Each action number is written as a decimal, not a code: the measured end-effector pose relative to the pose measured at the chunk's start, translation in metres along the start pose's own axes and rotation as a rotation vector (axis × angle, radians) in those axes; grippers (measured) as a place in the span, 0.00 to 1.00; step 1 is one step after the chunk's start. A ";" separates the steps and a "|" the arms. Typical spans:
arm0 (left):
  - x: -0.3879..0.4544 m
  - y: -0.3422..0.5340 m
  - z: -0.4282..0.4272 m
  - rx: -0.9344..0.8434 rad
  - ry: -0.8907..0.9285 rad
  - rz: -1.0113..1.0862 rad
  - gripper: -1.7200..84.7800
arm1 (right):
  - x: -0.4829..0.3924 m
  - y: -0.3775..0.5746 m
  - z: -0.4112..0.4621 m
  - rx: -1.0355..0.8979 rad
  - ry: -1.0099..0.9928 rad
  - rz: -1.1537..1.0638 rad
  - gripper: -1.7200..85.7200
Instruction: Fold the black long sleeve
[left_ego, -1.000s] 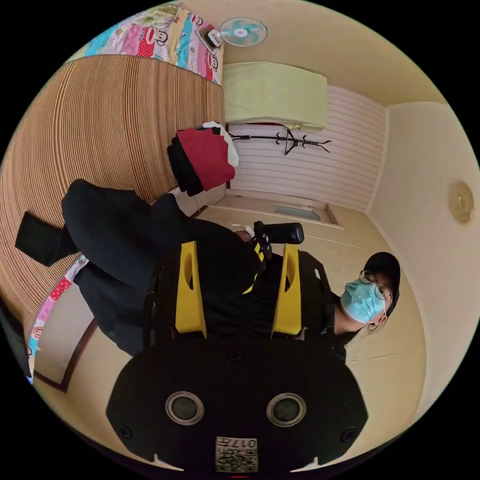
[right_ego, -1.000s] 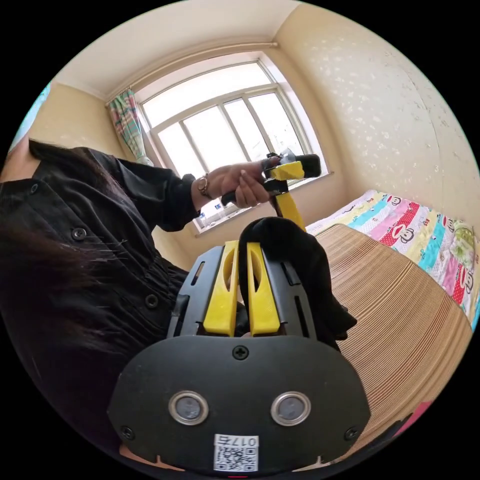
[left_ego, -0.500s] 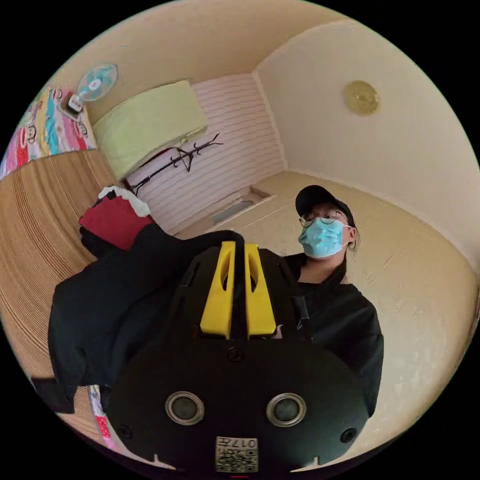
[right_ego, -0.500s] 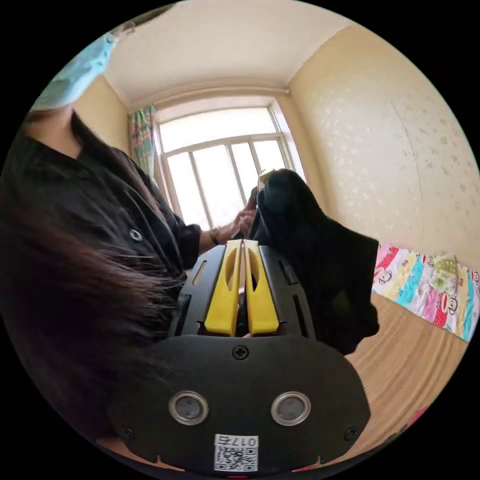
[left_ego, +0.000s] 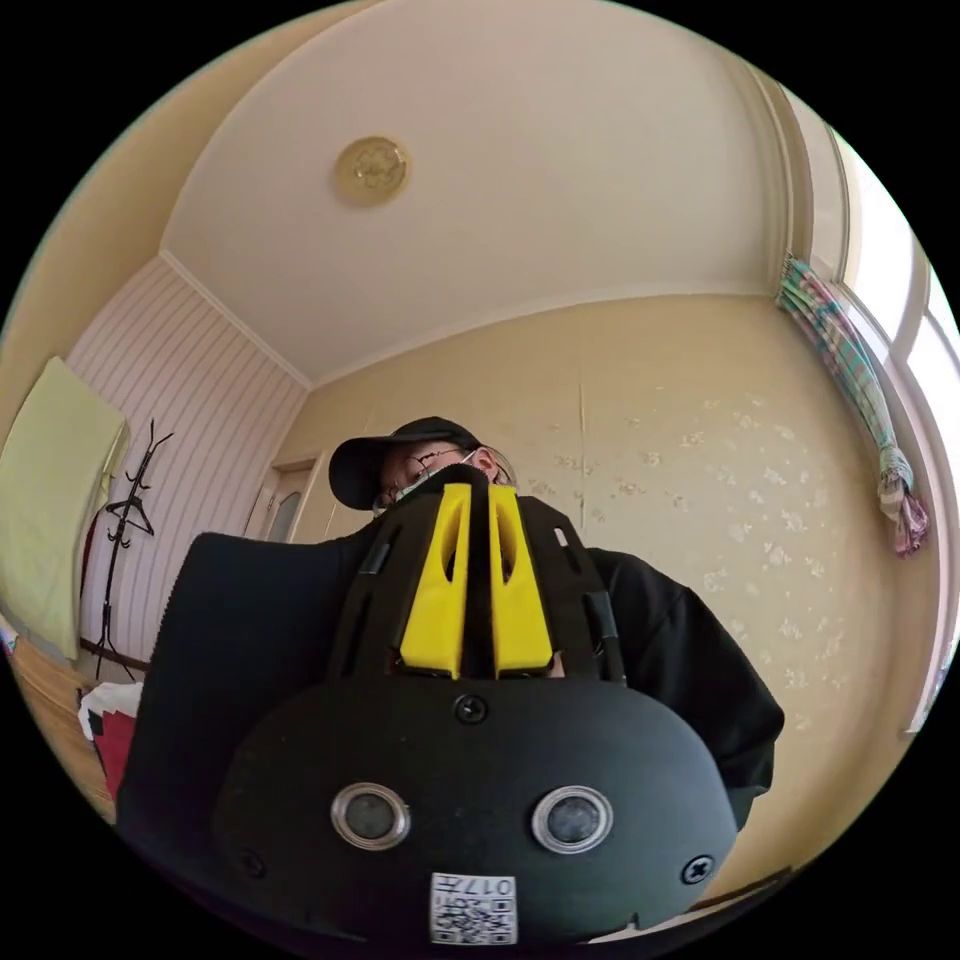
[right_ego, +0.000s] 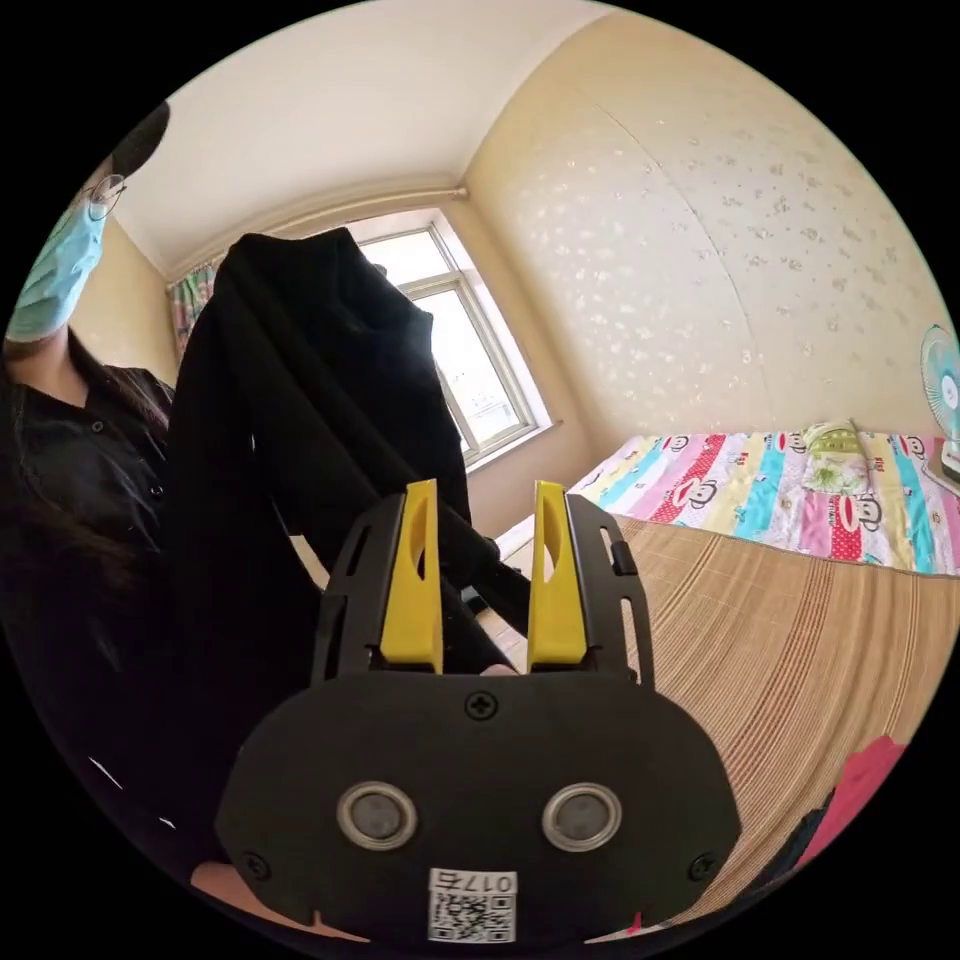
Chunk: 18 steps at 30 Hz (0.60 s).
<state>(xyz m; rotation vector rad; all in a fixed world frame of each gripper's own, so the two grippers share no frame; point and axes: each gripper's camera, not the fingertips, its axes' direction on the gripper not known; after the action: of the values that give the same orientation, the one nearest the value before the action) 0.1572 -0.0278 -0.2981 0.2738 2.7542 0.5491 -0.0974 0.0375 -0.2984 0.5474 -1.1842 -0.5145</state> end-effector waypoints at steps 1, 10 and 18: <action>-0.004 0.000 0.006 -0.005 0.039 -0.009 0.06 | 0.006 -0.006 0.008 -0.022 -0.038 0.007 0.18; -0.030 0.007 0.044 -0.020 0.217 -0.161 0.06 | 0.009 -0.043 0.097 -0.212 -0.388 -0.068 0.14; 0.162 -0.033 -0.018 -0.064 -0.463 0.126 0.06 | -0.015 -0.072 -0.111 0.351 0.180 0.042 0.07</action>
<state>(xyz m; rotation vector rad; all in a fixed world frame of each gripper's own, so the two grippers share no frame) -0.0038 -0.0240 -0.3393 0.4936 2.2796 0.5274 -0.0025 0.0062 -0.3860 0.8494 -1.1154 -0.2145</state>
